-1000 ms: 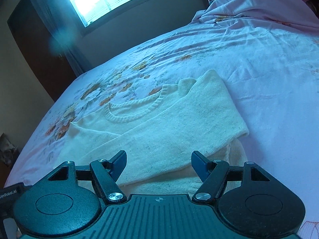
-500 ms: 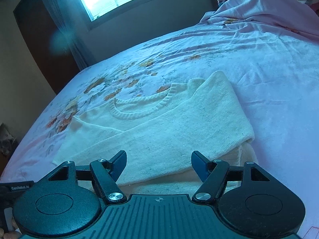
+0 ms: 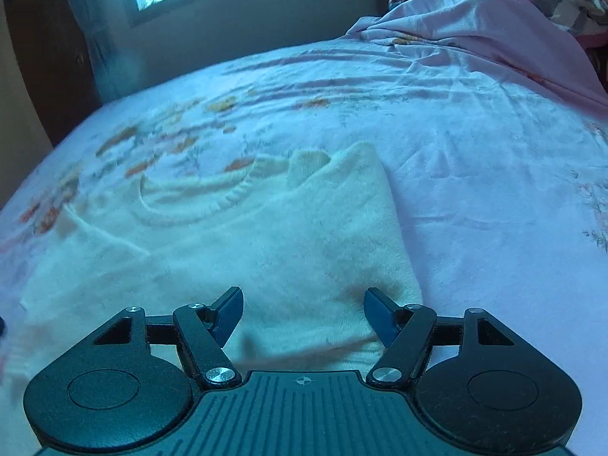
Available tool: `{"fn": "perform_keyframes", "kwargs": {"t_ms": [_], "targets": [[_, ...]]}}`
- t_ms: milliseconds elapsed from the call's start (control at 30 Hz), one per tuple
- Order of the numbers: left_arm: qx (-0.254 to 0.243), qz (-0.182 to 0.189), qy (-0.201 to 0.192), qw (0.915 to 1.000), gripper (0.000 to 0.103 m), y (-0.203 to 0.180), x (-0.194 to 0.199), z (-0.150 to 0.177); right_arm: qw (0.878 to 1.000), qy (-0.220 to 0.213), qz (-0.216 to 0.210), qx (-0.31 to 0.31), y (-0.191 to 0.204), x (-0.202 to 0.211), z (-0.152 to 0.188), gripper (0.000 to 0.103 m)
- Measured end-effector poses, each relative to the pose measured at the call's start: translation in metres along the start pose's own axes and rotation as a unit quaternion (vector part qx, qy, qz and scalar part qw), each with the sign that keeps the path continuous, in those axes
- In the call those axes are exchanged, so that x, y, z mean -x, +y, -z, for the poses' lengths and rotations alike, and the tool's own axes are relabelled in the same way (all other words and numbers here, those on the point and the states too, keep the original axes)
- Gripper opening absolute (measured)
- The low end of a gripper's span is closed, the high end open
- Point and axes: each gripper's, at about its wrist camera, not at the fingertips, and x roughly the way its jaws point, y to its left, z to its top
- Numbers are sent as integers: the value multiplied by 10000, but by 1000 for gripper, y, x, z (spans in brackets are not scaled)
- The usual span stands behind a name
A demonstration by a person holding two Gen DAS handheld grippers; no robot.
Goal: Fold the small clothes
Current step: 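Lower the cuff onto the body and open the left gripper, then move both tools down to the sweater hem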
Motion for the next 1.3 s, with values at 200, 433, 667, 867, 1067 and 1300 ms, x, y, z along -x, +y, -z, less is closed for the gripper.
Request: {"fn": "perform_keyframes", "kwargs": {"t_ms": [200,433,667,867,1067,1300], "targets": [[81,-209,287,9993,66,9,-30,10,9999,-40,-3,137,5,-38,-50,71],[-251,-308,277,9988,70,3,-37,13,9957,487,643,455,-11,-84,-61,70],[-279,-4,204,9994,71,-1,-3,26,9923,130,288,1194,29,-13,-1,71],[-187,216,-445,9986,70,-14,33,15,9916,326,531,1134,28,-14,12,71],[2,87,365,9993,66,-11,-18,12,9915,353,504,1147,34,-13,21,71],[-251,-23,419,9988,72,-8,-2,28,9929,126,452,1096,39,20,28,71]]}}
